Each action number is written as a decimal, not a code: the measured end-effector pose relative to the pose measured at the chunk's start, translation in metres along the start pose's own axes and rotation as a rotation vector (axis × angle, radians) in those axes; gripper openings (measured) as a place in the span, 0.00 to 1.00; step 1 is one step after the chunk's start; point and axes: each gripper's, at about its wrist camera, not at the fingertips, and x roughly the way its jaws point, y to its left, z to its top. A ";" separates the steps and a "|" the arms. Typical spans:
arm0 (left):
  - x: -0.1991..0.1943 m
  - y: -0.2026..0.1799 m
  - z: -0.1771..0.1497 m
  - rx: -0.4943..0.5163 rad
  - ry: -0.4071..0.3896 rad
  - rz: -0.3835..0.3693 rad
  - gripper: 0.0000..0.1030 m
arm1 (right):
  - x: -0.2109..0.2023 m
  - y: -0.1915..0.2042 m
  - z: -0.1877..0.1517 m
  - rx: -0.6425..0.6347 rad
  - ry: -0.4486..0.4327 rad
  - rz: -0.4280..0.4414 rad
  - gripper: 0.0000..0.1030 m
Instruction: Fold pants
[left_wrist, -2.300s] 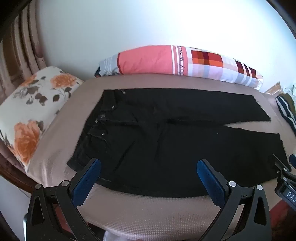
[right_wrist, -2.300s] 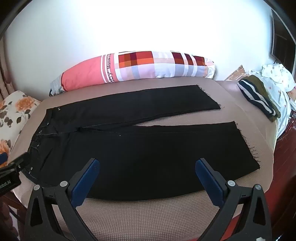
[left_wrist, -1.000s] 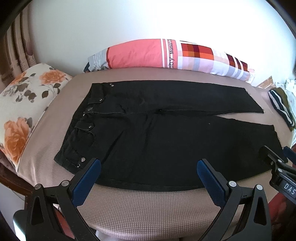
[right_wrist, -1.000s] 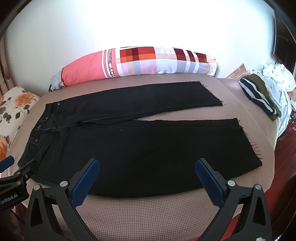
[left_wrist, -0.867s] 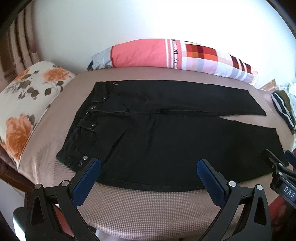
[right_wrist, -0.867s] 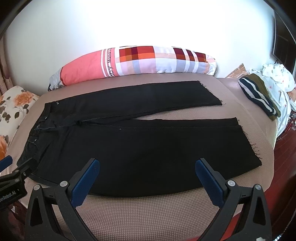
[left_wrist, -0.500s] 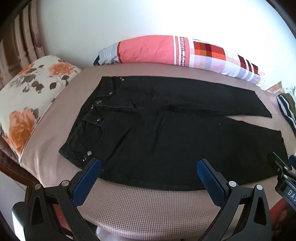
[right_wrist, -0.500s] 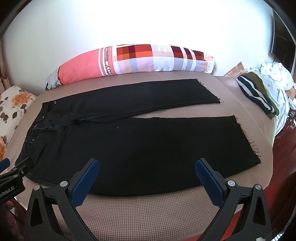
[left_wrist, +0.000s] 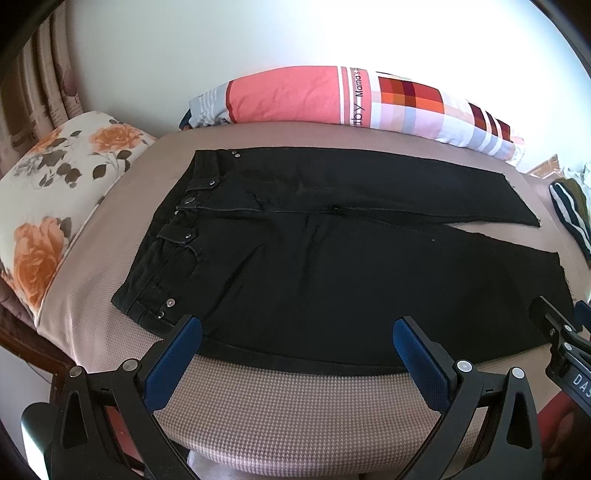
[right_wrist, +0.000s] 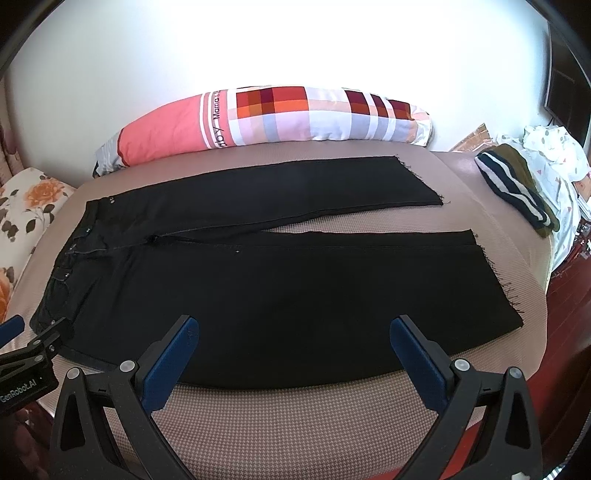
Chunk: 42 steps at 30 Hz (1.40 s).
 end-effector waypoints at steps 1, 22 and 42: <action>0.000 0.000 0.000 0.001 0.000 0.002 1.00 | 0.000 0.000 0.000 -0.001 0.000 -0.001 1.00; 0.004 -0.003 0.003 0.002 0.009 0.006 1.00 | 0.000 0.001 0.001 -0.001 0.003 0.001 1.00; 0.004 -0.004 0.003 0.000 0.007 0.011 1.00 | 0.003 0.002 0.002 -0.001 0.011 0.005 1.00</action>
